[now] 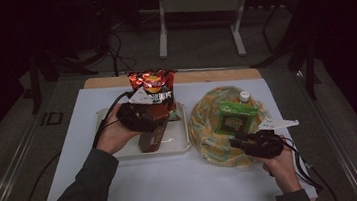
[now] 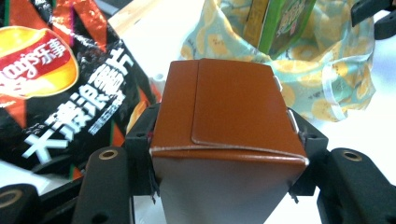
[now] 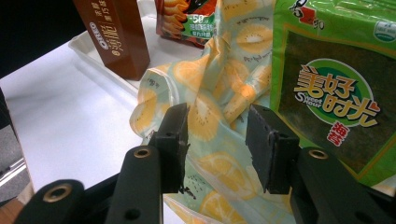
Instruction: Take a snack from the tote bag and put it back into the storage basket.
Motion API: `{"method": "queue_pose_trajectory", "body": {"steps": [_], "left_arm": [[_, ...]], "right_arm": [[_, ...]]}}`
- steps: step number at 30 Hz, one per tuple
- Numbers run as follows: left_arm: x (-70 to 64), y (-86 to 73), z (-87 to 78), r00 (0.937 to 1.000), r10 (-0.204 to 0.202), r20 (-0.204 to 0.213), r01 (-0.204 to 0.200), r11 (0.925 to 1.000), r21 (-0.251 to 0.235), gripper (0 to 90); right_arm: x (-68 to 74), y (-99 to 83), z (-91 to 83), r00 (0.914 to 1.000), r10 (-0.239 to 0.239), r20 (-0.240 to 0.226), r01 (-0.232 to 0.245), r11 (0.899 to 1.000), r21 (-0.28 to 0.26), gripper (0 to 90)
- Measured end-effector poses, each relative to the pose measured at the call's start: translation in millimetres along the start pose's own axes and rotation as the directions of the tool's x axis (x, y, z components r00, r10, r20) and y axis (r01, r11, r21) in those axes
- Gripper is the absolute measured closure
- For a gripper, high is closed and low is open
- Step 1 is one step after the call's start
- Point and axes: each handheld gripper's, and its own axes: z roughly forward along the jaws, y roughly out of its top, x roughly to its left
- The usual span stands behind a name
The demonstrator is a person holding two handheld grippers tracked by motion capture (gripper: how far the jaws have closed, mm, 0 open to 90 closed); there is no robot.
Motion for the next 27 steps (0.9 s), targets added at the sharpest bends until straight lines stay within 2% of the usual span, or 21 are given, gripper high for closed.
{"method": "queue_pose_trajectory", "body": {"steps": [8, 20, 27], "left_arm": [[-6.1, 6.6, 18.0, 0.9997, 0.001, 0.026, -0.001, 1.0, -0.004, 39.2], [-17.1, 15.9, 49.7, 0.9962, 0.03, 0.081, -0.031, 0.9994, 0.015, 36.8], [-16.5, 14.8, 60.3, 0.9933, 0.025, 0.113, -0.029, 0.9989, 0.036, 36.0]], "right_arm": [[0.2, 0.0, 0.2, 1.0, -0.002, -0.001, 0.002, 1.0, 0.0, 58.8], [-0.6, 0.6, -2.1, 1.0, -0.004, 0.0, 0.004, 1.0, -0.005, 58.7], [-0.7, 0.6, -2.7, 1.0, -0.005, -0.002, 0.005, 1.0, -0.006, 58.6]]}}
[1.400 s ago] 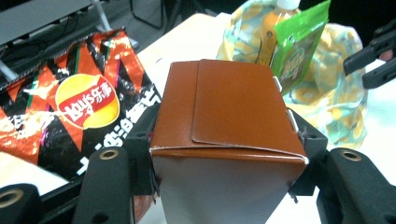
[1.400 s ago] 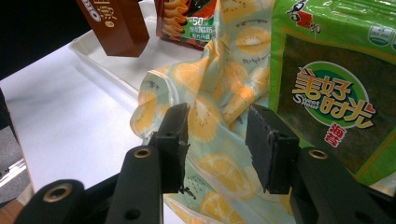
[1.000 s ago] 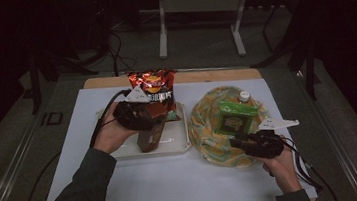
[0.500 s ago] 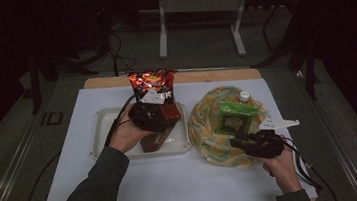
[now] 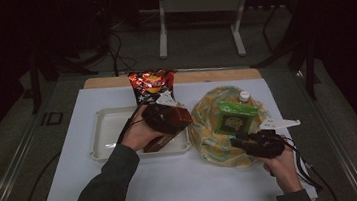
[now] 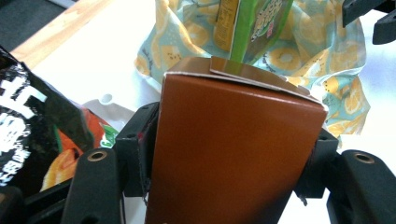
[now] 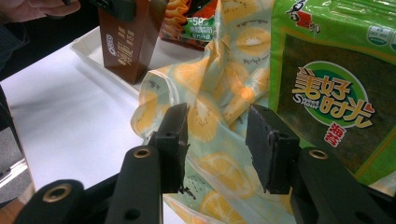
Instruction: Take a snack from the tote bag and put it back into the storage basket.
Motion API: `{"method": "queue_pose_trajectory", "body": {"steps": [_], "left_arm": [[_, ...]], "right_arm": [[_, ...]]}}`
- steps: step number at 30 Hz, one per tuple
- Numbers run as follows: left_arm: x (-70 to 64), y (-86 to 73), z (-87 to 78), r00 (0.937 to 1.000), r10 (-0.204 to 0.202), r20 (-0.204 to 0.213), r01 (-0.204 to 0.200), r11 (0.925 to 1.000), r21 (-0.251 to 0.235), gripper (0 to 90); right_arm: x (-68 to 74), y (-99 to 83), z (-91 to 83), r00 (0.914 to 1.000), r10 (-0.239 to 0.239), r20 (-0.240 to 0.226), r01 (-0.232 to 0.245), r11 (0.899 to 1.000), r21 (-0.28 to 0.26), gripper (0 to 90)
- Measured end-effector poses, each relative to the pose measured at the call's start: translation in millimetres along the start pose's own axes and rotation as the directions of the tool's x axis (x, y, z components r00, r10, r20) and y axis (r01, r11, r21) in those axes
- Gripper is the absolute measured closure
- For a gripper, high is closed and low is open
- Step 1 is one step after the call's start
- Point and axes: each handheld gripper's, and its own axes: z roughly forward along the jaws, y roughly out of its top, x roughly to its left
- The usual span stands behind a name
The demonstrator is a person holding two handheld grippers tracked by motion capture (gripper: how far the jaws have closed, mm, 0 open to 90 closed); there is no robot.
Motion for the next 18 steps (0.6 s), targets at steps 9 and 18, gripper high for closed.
{"method": "queue_pose_trajectory", "body": {"steps": [9, 18], "left_arm": [[-0.5, -8.3, 8.2, 0.9998, 0.012, 0.016, -0.013, 0.9987, 0.049, 33.8], [-2.5, -14.7, 10.8, 0.9991, 0.013, 0.04, -0.017, 0.9947, 0.102, 32.2]], "right_arm": [[-0.1, 0.1, -0.5, 1.0, -0.002, 0.0, 0.002, 1.0, -0.003, 58.6], [0.1, 0.0, 0.5, 1.0, 0.0, 0.0, 0.0, 1.0, 0.0, 58.5]]}}
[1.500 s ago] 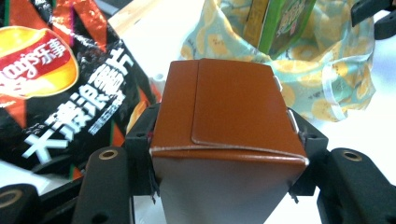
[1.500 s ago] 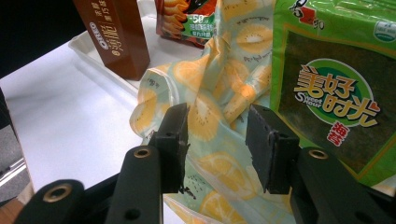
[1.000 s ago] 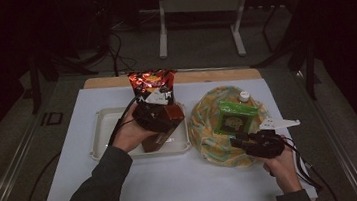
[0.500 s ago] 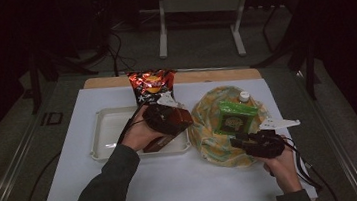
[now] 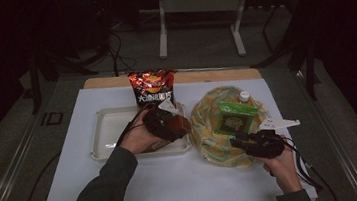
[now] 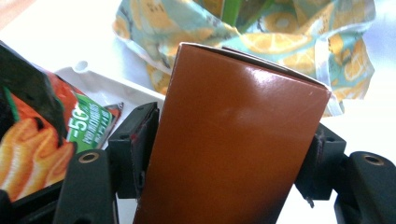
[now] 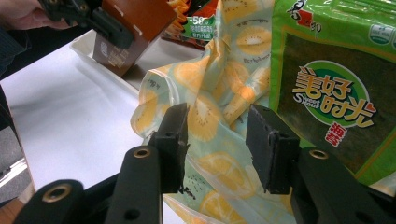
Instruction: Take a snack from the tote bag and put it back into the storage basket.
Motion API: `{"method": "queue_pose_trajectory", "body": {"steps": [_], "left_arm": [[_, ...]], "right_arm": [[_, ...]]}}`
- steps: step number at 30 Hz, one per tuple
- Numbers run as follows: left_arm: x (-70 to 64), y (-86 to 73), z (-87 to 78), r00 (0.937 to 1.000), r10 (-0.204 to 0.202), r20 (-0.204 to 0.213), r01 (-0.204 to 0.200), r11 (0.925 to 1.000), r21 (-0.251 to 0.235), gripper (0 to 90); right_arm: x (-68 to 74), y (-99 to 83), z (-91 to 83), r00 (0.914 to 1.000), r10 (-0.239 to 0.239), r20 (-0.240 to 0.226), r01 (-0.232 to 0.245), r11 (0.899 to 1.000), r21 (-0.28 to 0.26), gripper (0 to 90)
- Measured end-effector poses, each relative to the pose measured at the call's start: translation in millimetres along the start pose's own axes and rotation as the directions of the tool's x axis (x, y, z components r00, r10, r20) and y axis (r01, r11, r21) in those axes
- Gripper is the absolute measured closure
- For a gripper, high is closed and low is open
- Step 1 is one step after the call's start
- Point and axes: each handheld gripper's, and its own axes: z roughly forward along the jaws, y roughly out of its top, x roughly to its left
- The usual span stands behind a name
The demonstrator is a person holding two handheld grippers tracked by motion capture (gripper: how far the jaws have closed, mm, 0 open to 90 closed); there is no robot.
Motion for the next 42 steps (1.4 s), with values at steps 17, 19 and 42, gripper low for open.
{"method": "queue_pose_trajectory", "body": {"steps": [17, 19, 42], "left_arm": [[-2.2, -21.6, 21.8, 0.9996, -0.015, 0.025, 0.012, 0.9936, 0.112, 27.4], [-3.6, -21.4, 24.6, 0.9997, -0.011, 0.022, 0.008, 0.9926, 0.121, 27.2], [-9.3, -13.4, 34.1, 0.9993, -0.031, 0.022, 0.029, 0.9924, 0.119, 23.1]], "right_arm": [[-0.4, -0.2, 0.3, 1.0, 0.0, 0.002, 0.0, 1.0, 0.003, 58.5], [-0.5, -0.3, 0.4, 1.0, -0.001, 0.002, 0.001, 1.0, 0.005, 58.5], [-0.8, -0.4, -0.1, 1.0, 0.001, 0.001, -0.001, 1.0, 0.004, 58.5]]}}
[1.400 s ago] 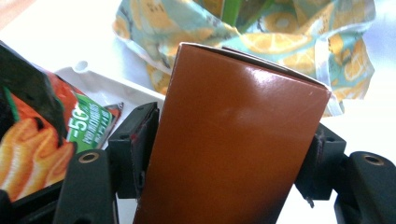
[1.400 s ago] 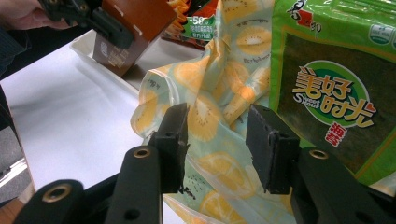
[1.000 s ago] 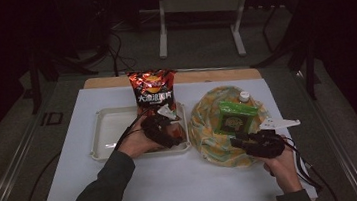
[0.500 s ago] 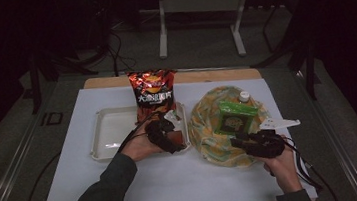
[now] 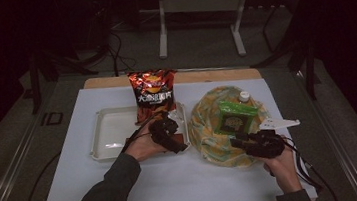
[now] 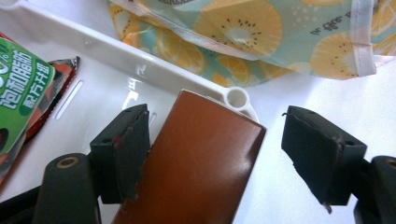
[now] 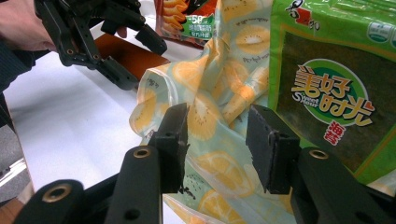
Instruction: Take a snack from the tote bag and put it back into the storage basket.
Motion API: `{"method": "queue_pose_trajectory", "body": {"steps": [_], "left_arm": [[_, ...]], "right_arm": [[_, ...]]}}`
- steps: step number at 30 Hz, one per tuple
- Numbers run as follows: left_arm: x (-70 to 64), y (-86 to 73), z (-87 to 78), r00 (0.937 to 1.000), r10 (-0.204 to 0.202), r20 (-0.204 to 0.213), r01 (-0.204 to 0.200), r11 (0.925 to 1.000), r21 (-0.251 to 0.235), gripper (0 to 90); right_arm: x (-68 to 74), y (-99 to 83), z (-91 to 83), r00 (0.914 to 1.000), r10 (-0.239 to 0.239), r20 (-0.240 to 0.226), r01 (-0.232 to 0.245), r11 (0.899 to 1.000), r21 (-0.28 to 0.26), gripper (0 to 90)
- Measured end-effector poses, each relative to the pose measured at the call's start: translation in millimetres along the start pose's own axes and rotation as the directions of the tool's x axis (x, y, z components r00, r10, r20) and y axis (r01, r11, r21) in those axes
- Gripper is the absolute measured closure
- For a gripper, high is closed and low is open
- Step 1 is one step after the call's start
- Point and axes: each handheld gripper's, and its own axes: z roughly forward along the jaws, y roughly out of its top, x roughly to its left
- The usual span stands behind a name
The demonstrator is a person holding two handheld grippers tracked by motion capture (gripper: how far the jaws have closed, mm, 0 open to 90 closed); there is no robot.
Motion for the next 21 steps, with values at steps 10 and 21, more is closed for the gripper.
{"method": "queue_pose_trajectory", "body": {"steps": [10, 21], "left_arm": [[-2.4, 1.9, -13.1, 0.9994, -0.022, -0.027, 0.021, 0.9983, -0.055, 23.0], [-2.7, -4.0, -29.3, 0.996, -0.072, -0.053, 0.064, 0.9873, -0.146, 18.9]], "right_arm": [[-0.2, 0.2, -0.6, 1.0, -0.001, 0.003, 0.001, 1.0, -0.003, 58.4], [-1.3, -0.3, -0.3, 1.0, -0.003, 0.006, 0.003, 1.0, -0.002, 58.4]]}}
